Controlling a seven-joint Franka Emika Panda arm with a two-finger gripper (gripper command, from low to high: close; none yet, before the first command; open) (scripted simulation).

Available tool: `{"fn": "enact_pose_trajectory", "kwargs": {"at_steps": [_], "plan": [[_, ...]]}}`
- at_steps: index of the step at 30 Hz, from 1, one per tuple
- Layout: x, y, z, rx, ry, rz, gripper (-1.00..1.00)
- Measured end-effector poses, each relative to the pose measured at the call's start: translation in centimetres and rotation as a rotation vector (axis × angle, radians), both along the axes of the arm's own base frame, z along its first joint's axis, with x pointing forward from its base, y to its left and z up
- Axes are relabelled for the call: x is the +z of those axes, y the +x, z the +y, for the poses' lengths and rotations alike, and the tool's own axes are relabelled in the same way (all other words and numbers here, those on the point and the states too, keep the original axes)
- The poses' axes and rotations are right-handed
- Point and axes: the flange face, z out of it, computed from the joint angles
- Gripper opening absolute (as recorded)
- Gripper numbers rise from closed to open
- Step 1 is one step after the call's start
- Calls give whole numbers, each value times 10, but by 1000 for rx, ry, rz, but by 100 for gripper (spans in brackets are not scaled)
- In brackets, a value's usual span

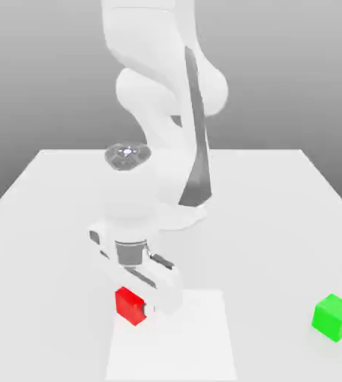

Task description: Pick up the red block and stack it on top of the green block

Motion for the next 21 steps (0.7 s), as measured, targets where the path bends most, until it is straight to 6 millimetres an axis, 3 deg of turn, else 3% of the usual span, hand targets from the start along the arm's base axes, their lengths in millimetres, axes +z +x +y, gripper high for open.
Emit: {"fn": "enact_pose_trajectory", "kwargs": {"at_steps": [7, 12, 14, 18, 21], "plan": [[49, 4, 2, 41, 0, 5, -100], [58, 30, 41, 276, 0, 10, -100], [61, 37, 85, 437, 0, 11, -100], [70, 33, 219, 886, -1, 11, -100], [76, 22, 301, 1191, -2, 6, -100]]}}
